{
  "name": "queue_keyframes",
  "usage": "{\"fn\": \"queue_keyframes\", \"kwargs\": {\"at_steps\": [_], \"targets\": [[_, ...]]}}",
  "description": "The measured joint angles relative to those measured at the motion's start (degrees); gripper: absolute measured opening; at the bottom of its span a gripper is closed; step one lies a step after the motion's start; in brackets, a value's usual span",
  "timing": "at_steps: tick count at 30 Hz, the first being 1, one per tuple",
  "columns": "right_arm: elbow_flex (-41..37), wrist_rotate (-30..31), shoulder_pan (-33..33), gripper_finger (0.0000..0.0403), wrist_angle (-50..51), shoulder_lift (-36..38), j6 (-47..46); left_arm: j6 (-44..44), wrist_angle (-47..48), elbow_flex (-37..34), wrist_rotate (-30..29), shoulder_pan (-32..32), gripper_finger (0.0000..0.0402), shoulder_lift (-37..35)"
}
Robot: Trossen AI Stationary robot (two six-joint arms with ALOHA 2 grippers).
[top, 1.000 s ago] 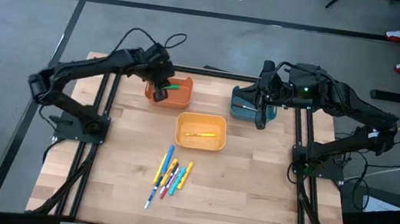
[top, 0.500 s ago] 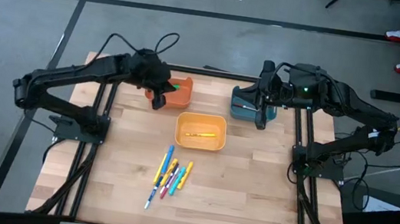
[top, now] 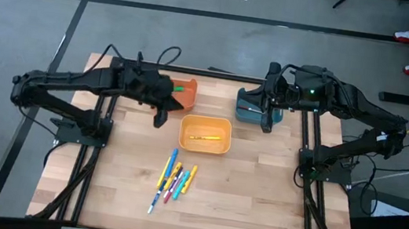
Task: Pick & Place Markers
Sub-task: Put the small yellow highlighter into the yellow bin
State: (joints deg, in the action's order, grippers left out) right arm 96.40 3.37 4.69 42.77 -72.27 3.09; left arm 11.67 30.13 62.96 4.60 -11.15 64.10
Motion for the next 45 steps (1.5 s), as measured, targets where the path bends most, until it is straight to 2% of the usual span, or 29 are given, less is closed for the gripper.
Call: {"fn": "queue_keyframes", "kwargs": {"at_steps": [24, 37, 41, 45], "targets": [[0.0, -2.1, 0.0, 0.0002, 0.0, 0.0, 0.4, 32.0, 0.1, 0.0, 1.1, 20.2, 0.0003, 0.0], [0.0, -2.1, 0.0, 0.0002, 0.0, 0.0, 1.5, 38.7, 0.1, 0.0, -0.5, 25.3, 0.0001, 0.0], [0.0, -2.1, 0.0, 0.0002, 0.0, 0.0, 1.5, 39.2, 0.2, 0.1, -0.5, 26.1, 0.0002, 0.1], [0.0, -2.1, 0.0, 0.0002, 0.0, 0.0, 1.5, 38.0, 0.4, 3.1, -1.2, 26.7, 0.0002, 0.4]]}}
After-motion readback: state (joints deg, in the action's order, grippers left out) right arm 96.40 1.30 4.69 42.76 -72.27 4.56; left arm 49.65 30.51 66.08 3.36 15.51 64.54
